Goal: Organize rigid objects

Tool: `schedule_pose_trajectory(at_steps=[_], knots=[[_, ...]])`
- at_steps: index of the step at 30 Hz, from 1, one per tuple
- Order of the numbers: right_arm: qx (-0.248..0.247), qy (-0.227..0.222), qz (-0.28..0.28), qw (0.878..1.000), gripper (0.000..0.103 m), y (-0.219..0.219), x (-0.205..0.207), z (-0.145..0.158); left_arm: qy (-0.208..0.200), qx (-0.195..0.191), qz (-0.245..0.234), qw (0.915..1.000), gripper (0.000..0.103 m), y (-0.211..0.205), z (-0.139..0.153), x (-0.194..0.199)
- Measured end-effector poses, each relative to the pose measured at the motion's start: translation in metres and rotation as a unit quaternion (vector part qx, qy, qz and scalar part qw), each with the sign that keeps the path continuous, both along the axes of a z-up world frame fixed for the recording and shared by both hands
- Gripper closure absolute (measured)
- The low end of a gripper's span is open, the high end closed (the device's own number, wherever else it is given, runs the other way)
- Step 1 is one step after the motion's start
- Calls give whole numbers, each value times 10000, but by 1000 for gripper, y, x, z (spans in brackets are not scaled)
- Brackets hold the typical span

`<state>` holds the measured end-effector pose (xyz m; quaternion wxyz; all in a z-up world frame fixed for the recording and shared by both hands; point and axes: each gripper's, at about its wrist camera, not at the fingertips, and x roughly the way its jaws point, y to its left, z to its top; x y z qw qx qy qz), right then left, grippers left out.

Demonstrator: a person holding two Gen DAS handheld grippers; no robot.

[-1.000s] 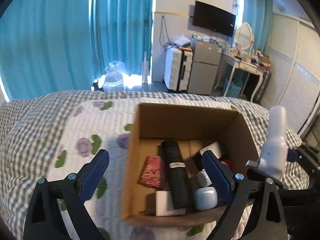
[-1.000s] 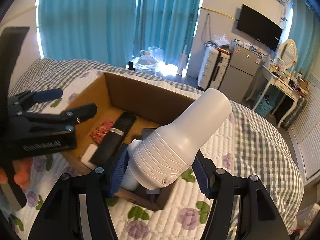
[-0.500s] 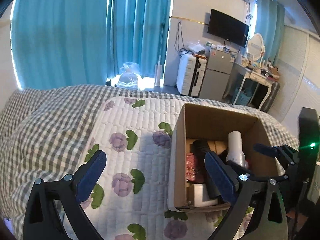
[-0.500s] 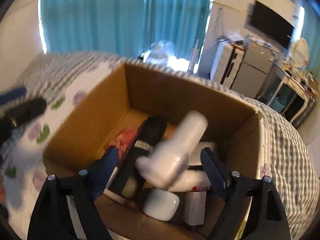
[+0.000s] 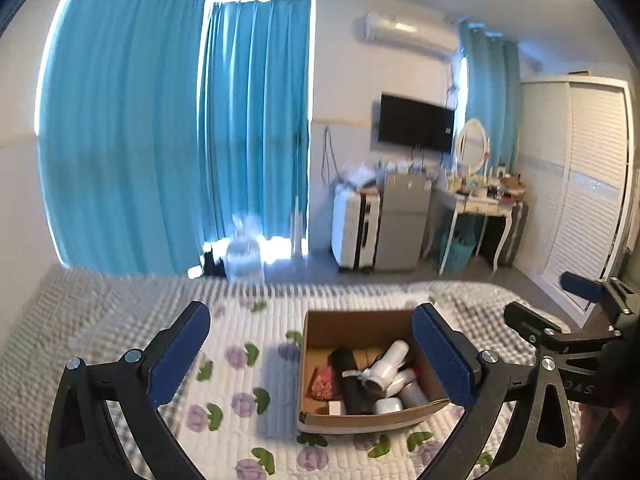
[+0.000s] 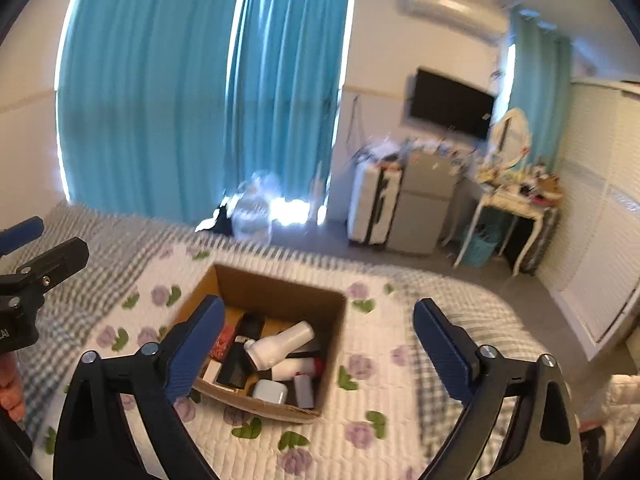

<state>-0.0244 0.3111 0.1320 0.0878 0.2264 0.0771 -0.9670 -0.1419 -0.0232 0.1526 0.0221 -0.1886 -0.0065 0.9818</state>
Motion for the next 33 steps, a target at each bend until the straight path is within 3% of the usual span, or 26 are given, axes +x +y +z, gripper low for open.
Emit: schedule_pose_trajectory(at_steps=[6,12,17,21,25,27,31,33], knots=[[-164,329,-149,9992,0,13,65,29,371,-111,82,9992,0,6,28,61],[-397,402,-239,9981,0,28,114,24,582,-335,216,9975,0,2,27,109],[-490,473,-367,9970,0,30,123,-6,515,-157,316,9980,0,-3,-9,108],[-374,1029,-706,9915,0,29,114,-43,899,-22,506,9947,0,-6,-43,99],[-583,895,-625,9923,0,29,90,-86,806,-11,595,9950,0,-8,-86,73],[-592,861,-621,9926,0,29,83,-109,678,-95,640,9956,0,-7,-107,66],[-679,636,-523,9943,0,29,76,-140,562,-656,743,9935,0,0,-149,61],[-618,591,-470,9952,0,25,74,-147,567,-724,685,9934,0,2,-154,63]])
